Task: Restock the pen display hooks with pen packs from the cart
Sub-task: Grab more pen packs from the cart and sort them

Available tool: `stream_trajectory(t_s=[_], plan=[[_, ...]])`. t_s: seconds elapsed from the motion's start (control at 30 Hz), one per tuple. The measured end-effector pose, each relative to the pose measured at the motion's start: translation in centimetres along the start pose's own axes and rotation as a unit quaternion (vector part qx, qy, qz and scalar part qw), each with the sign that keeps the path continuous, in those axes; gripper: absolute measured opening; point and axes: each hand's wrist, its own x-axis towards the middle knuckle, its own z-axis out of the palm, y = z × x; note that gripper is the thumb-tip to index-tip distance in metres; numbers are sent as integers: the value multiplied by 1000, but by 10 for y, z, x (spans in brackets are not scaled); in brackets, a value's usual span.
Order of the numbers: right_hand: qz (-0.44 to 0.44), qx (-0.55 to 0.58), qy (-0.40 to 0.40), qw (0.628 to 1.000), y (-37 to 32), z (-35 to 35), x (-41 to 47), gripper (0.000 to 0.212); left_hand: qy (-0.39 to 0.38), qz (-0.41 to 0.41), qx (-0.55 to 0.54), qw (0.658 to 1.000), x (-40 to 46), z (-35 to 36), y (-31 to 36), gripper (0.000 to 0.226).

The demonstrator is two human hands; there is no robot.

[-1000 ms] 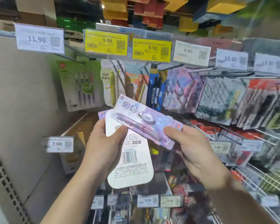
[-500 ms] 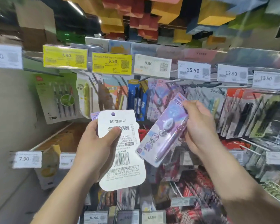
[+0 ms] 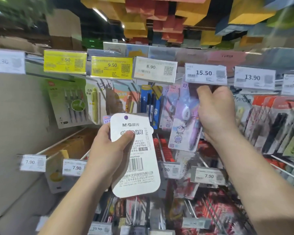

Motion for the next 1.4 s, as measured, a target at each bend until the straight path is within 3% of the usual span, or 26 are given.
stream_trajectory(t_s=[0.1, 0.47, 0.6, 0.77, 1.0, 1.23, 1.4], plan=[[-8, 4, 8, 1000, 4, 1, 4, 18, 2, 2, 12, 1000, 1, 0, 1, 25], [25, 67, -76, 995, 17, 0, 10, 15, 8, 16, 15, 1000, 2, 0, 9, 24], [40, 60, -63, 995, 21, 3, 10, 36, 5, 15, 22, 1000, 0, 1, 10, 23], [97, 15, -37, 995, 39, 10, 24, 24, 4, 12, 25, 1000, -3, -1, 10, 21], [109, -75, -33, 991, 57, 32, 42, 47, 7, 3, 21, 1000, -8, -6, 6, 24], [130, -151, -24, 980, 69, 42, 56, 26, 11, -14, 19, 1000, -11, -12, 3, 22], [73, -214, 42, 973, 63, 38, 21, 58, 18, 3, 14, 1000, -12, -17, 0, 25]])
